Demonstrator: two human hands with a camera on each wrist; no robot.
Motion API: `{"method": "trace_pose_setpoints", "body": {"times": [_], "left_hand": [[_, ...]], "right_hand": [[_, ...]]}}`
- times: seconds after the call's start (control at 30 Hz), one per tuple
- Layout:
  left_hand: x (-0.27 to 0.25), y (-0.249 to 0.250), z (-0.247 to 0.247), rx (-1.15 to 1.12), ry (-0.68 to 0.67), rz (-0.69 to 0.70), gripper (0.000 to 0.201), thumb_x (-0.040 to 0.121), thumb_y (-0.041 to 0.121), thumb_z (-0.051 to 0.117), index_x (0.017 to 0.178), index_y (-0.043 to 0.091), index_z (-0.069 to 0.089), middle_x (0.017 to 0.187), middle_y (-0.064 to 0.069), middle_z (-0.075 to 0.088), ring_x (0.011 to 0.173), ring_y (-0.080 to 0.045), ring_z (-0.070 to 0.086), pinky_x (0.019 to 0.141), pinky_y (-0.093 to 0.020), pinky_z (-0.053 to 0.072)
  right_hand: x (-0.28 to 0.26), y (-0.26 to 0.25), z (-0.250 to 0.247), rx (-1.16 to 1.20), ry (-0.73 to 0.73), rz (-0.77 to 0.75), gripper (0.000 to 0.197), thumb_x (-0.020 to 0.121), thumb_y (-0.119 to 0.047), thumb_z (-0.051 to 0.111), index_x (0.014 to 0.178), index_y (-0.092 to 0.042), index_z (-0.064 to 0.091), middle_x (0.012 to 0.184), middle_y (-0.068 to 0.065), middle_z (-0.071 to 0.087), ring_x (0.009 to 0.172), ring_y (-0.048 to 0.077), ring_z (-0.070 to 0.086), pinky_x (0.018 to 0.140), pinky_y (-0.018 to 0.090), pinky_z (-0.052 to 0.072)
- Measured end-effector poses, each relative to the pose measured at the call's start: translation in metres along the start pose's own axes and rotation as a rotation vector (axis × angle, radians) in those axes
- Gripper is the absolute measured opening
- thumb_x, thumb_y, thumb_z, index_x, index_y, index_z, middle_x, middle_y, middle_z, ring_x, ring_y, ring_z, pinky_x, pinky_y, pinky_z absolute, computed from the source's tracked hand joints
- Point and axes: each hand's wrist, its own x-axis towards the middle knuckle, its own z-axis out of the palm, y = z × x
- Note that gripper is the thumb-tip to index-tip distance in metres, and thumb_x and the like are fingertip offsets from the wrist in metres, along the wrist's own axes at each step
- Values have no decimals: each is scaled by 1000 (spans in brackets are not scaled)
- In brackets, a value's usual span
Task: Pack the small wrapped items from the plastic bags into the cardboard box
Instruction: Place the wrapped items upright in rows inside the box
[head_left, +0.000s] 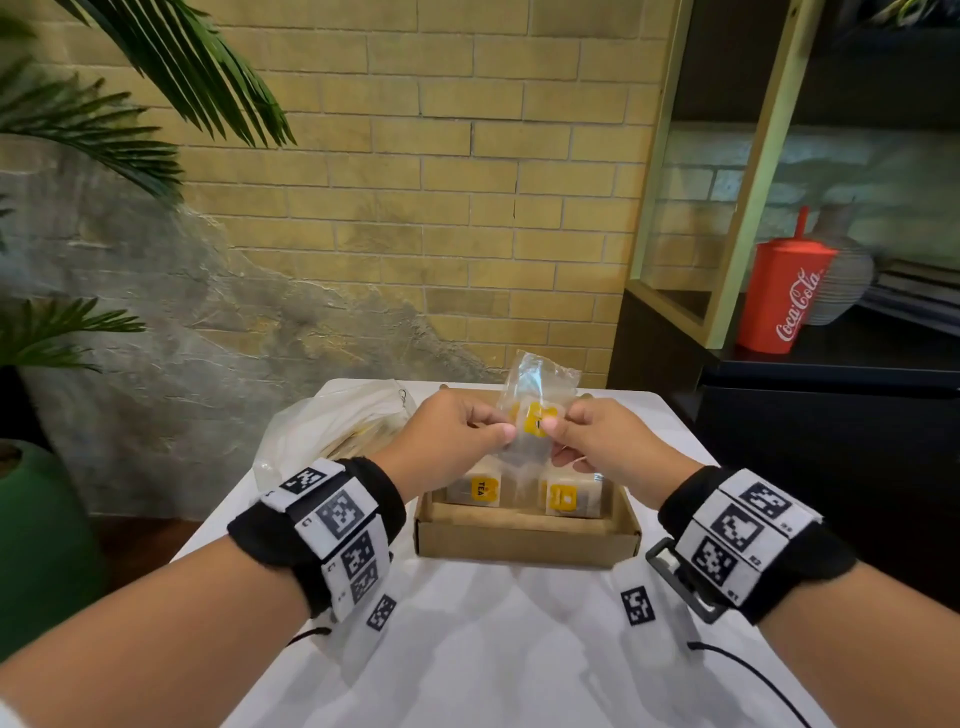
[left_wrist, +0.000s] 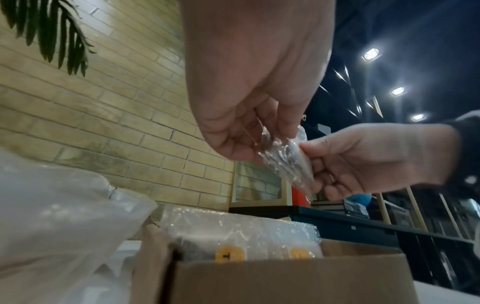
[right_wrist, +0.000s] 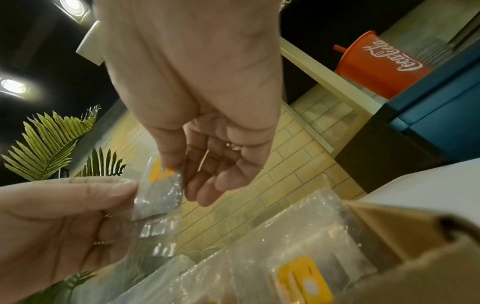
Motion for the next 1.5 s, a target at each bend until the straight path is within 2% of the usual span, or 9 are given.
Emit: {"method": "trace_pose_setpoints", "body": {"times": [0.17, 0.43, 0.63, 0.77, 0.9, 1.03, 1.17, 1.37, 1.5], "left_hand": [[1, -6, -6, 105, -16, -37, 15, 87, 21, 63, 80, 19, 75, 71, -10, 62, 60, -19, 44, 60, -26, 38], [2, -5, 3, 25, 12, -49, 11, 86, 13, 64, 89, 9, 74, 48, 16, 55, 42, 3, 46, 46, -7, 34], [3, -8, -7, 294, -55, -8, 16, 87, 6, 56, 92, 14, 69, 75, 5, 61, 62, -8, 52, 51, -8, 39], [0, -14, -10, 460, -155, -17, 25, 89, 9, 54, 110, 21, 49, 97, -3, 65, 86, -16, 58, 73, -26, 46], [3, -23, -5, 659, -244, -28, 23, 90, 10, 54, 110, 18, 61, 103, -1, 68, 88, -13, 58, 72, -22, 44], [4, -23, -2, 697, -219, 17, 21, 88, 4, 52, 94, 15, 69, 94, 0, 69, 80, -10, 55, 64, -16, 38], [7, -24, -2, 634, -166, 40, 26, 81, -6, 46, 84, 17, 57, 88, -4, 67, 82, -20, 59, 68, -27, 45], [4, -27, 3, 804, -143, 19, 26, 83, 3, 53, 102, 22, 54, 100, 2, 53, 88, -16, 47, 70, -28, 43], [3, -27, 8, 877, -131, 175, 24, 82, 1, 54, 96, 20, 57, 102, 5, 48, 95, -15, 43, 77, -26, 41]], "right_hand": [[3, 6, -9, -18, 71, 7, 23, 96, -16, 48, 87, -6, 67, 77, 4, 64, 64, 9, 57, 56, 12, 42], [-4, 3, 5, -145, -96, 42, 8, 89, -19, 61, 95, -15, 63, 86, -1, 64, 75, 5, 60, 61, 12, 46], [5, 8, -5, -187, 111, -52, 9, 83, -7, 56, 75, -11, 56, 76, 13, 58, 75, 27, 55, 75, 41, 50], [4, 13, -8, -489, -60, -78, 24, 85, -4, 50, 69, -21, 48, 72, 0, 48, 74, 19, 47, 60, 22, 37], [1, 24, 1, -729, -232, -15, 8, 87, -15, 59, 91, -19, 65, 88, -2, 56, 85, 18, 52, 74, 25, 43], [-1, 26, 2, -772, -177, -15, 15, 85, -23, 63, 95, -14, 69, 91, 1, 63, 88, 21, 57, 79, 29, 49], [4, 26, -4, -825, -107, -14, 17, 85, -12, 59, 97, -14, 71, 101, 4, 66, 94, 23, 60, 82, 28, 48], [1, 30, -3, -890, -35, -3, 28, 89, -8, 51, 113, -19, 58, 113, 5, 60, 101, 24, 56, 88, 29, 45], [-5, 25, 1, -850, 42, -122, 13, 89, -6, 46, 88, -18, 49, 85, 0, 51, 80, 20, 49, 71, 23, 42]]}}
